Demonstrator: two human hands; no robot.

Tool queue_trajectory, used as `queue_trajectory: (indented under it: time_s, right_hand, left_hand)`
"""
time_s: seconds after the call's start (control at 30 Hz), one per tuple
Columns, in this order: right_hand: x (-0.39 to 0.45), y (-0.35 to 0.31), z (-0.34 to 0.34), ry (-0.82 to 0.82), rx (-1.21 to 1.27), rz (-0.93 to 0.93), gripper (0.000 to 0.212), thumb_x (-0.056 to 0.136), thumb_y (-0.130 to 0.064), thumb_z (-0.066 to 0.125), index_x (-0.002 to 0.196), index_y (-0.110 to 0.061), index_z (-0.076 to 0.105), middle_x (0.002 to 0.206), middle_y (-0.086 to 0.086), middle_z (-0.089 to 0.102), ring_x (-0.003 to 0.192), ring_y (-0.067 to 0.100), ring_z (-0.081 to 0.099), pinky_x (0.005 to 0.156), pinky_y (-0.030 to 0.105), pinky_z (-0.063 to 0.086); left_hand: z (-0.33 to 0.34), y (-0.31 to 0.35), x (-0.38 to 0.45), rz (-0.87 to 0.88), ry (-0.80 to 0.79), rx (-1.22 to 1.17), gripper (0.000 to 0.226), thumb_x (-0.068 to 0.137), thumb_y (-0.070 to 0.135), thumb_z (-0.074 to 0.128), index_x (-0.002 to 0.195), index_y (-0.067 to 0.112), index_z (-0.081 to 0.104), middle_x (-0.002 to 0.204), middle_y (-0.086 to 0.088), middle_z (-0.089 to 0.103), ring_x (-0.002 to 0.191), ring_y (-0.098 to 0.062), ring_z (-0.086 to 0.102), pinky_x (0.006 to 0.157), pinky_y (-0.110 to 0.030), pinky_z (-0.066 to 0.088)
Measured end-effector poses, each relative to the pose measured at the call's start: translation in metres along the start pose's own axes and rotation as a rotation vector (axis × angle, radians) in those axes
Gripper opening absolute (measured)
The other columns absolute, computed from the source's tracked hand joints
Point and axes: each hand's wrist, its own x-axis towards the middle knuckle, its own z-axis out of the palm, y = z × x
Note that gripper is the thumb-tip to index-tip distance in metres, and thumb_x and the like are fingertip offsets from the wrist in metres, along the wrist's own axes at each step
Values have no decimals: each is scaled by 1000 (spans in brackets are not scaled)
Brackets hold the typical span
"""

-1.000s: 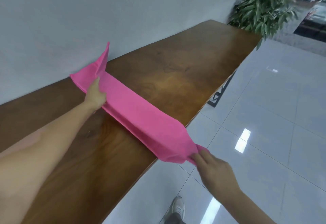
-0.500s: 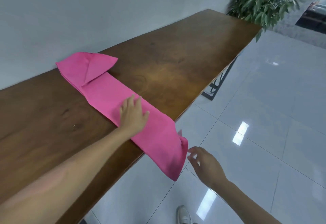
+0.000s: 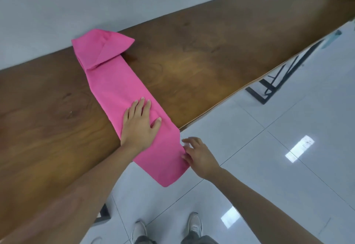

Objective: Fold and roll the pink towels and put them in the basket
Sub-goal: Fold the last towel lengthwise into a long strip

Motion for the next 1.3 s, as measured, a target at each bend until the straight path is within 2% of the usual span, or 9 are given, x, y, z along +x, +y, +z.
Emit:
queue_trajectory:
  time_s: [0.2, 0.37, 0.47, 0.53, 0.67, 0.73, 0.83, 1.13, 1.3]
  right_hand:
    - [-49, 82, 20, -677, -176, 291, 25, 95, -35, 57, 109, -17, 67, 114, 3, 59, 123, 24, 54, 98, 36, 46]
    - [-5, 68, -15, -398, 414, 193, 79, 82, -46, 78, 150, -32, 40, 152, -14, 40, 143, 8, 31, 118, 32, 26]
    - [27, 26, -45, -361, 689, 64, 66, 81, -33, 84, 135, -38, 47, 130, -33, 47, 119, -24, 39, 100, 4, 32]
    - [36, 10, -39, -413, 746, 17, 47, 84, -24, 82, 123, -31, 57, 121, -27, 58, 111, -22, 48, 92, 3, 39]
    - [21, 25, 18, -504, 609, 164, 53, 76, -56, 69, 98, -8, 72, 91, 6, 72, 83, 22, 68, 79, 43, 56]
    - [5, 43, 33, -562, 459, 230, 45, 84, -57, 65, 81, -13, 72, 72, 5, 62, 64, 25, 58, 65, 38, 49]
    - [-13, 64, 33, -563, 381, 229, 30, 92, -51, 61, 69, -35, 70, 94, -5, 69, 86, 15, 66, 88, 32, 52]
    - [2, 59, -46, -242, 392, 129, 14, 100, -29, 58, 108, -25, 68, 111, -15, 66, 101, 2, 61, 83, 12, 43]
    - [14, 26, -104, 36, 456, 56, 14, 101, -27, 55, 104, -28, 69, 102, -20, 68, 96, -2, 60, 79, 12, 47]
  left_hand:
    - [0, 3, -1, -23, -3, -2, 69, 101, 55, 34, 158, 20, 21, 166, 0, 15, 154, -19, 8, 125, -42, 8]
    - [0, 3, -1, -33, 0, -12, 69, 100, 55, 37, 158, 21, 22, 166, 2, 16, 153, -19, 10, 125, -43, 10]
    - [-1, 3, -1, -38, 5, -18, 68, 100, 54, 39, 158, 21, 23, 166, 2, 17, 153, -19, 11, 125, -43, 11]
    - [-1, 2, 0, -40, 6, -21, 68, 100, 54, 40, 158, 22, 24, 166, 2, 17, 153, -18, 11, 125, -43, 11]
    - [0, 2, -1, -37, 3, -25, 68, 100, 55, 39, 158, 22, 23, 166, 3, 16, 153, -17, 10, 125, -43, 11]
    - [0, 1, -1, -41, 4, -29, 68, 100, 55, 39, 158, 23, 22, 166, 4, 16, 153, -17, 10, 125, -43, 11]
    - [-1, 2, -1, -49, 6, -37, 68, 100, 55, 39, 158, 23, 23, 166, 5, 16, 153, -16, 9, 125, -42, 10]
    - [0, 1, -1, -41, 4, -37, 69, 99, 56, 37, 158, 24, 21, 166, 4, 15, 153, -16, 9, 125, -41, 10]
    - [-1, 1, 0, -35, -19, -47, 70, 100, 56, 36, 159, 22, 19, 166, 2, 14, 154, -17, 7, 125, -39, 7]
